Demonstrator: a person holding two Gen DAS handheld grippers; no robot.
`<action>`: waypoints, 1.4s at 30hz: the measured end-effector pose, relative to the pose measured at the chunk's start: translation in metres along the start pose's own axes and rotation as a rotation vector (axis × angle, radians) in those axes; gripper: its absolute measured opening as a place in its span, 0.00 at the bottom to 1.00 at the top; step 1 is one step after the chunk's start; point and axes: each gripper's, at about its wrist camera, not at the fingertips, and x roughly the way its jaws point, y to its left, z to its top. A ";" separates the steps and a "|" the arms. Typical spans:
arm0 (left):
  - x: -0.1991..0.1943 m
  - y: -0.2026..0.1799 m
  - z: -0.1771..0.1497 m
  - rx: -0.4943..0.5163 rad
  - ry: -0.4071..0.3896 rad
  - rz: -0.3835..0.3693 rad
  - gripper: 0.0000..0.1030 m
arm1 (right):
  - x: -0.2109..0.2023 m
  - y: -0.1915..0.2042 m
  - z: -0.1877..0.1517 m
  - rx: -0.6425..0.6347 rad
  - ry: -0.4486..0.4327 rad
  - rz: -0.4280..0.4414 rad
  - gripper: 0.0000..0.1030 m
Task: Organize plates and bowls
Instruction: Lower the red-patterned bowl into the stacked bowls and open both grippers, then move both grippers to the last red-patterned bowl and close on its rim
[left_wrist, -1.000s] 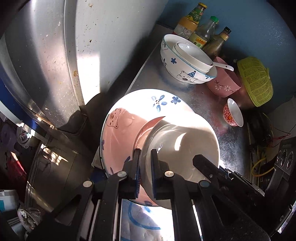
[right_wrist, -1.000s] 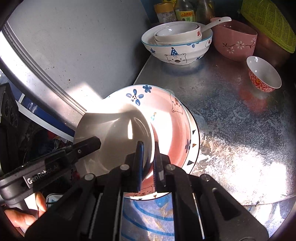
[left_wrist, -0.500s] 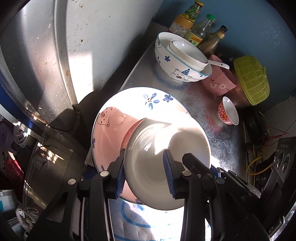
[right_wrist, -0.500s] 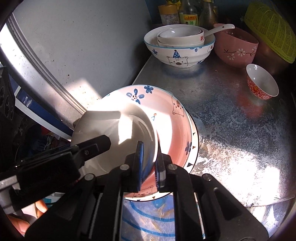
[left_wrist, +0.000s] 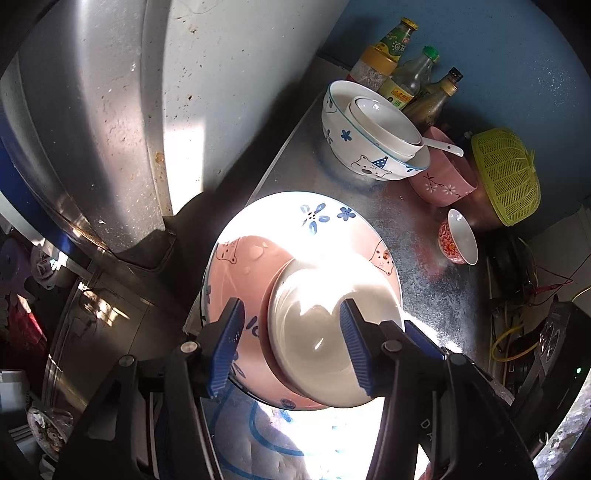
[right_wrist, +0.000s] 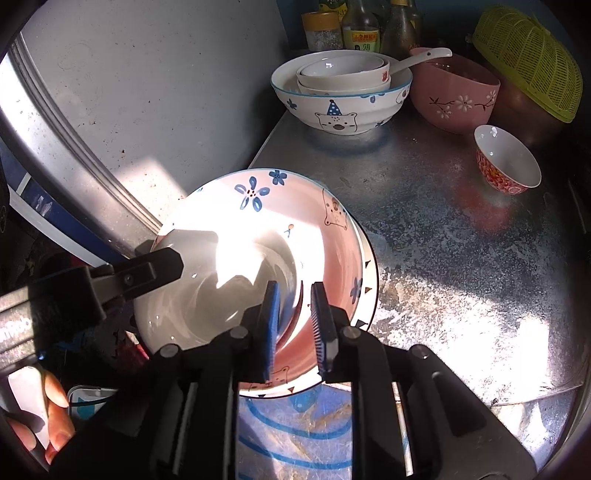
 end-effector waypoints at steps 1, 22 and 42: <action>0.000 0.001 0.000 -0.006 0.000 0.007 0.54 | -0.004 -0.003 -0.001 0.017 -0.013 0.005 0.50; -0.008 -0.040 0.003 0.036 -0.069 0.033 1.00 | -0.052 -0.072 0.008 0.158 -0.115 0.070 1.00; 0.041 -0.191 0.005 0.200 -0.056 -0.032 1.00 | -0.073 -0.218 0.008 0.331 -0.151 0.036 1.00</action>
